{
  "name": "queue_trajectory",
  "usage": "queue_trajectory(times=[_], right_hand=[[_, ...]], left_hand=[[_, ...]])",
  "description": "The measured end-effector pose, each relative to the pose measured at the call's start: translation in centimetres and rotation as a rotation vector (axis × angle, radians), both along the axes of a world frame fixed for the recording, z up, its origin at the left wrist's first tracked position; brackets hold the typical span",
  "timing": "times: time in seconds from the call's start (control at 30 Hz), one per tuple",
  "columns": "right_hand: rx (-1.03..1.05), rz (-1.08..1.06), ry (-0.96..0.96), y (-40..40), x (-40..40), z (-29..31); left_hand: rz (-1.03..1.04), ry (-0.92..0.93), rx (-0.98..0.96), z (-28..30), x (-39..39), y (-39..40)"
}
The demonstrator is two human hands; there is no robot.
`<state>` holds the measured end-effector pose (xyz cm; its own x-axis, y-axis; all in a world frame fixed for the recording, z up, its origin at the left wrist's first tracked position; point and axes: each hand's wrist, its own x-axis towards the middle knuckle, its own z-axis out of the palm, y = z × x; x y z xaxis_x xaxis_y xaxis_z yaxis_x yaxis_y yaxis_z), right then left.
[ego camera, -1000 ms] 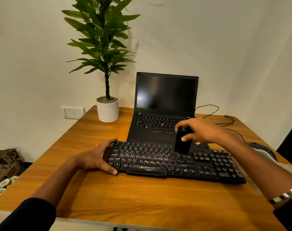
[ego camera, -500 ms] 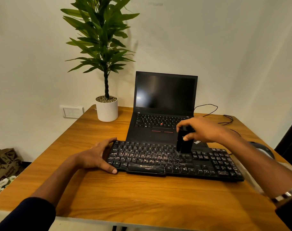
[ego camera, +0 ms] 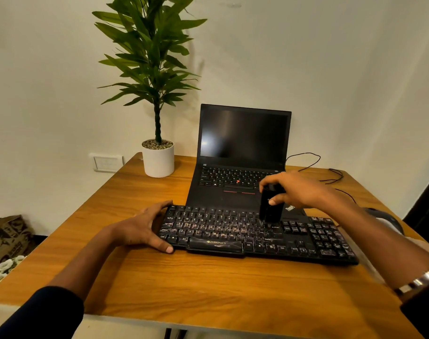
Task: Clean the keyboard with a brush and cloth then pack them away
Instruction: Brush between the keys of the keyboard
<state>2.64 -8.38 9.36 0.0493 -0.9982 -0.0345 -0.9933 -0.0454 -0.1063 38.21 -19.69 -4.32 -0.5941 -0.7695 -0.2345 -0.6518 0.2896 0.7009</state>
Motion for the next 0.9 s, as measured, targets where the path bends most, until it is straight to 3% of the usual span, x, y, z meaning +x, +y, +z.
queue_trajectory(times=[0.23,0.53,0.9], right_hand=[[-0.207,0.064,-0.168,-1.2,4.3,0.3],[-0.190,0.285,-0.380,-4.5,13.9,-1.7],[-0.096,0.305,-0.309,-6.3,16.1,-3.2]], left_hand=[[0.019,0.003,-0.004,0.0,0.0,0.2],[0.009,0.015,-0.019,0.3,-0.2,0.4],[0.048,-0.017,-0.026,0.9,-0.3,0.9]])
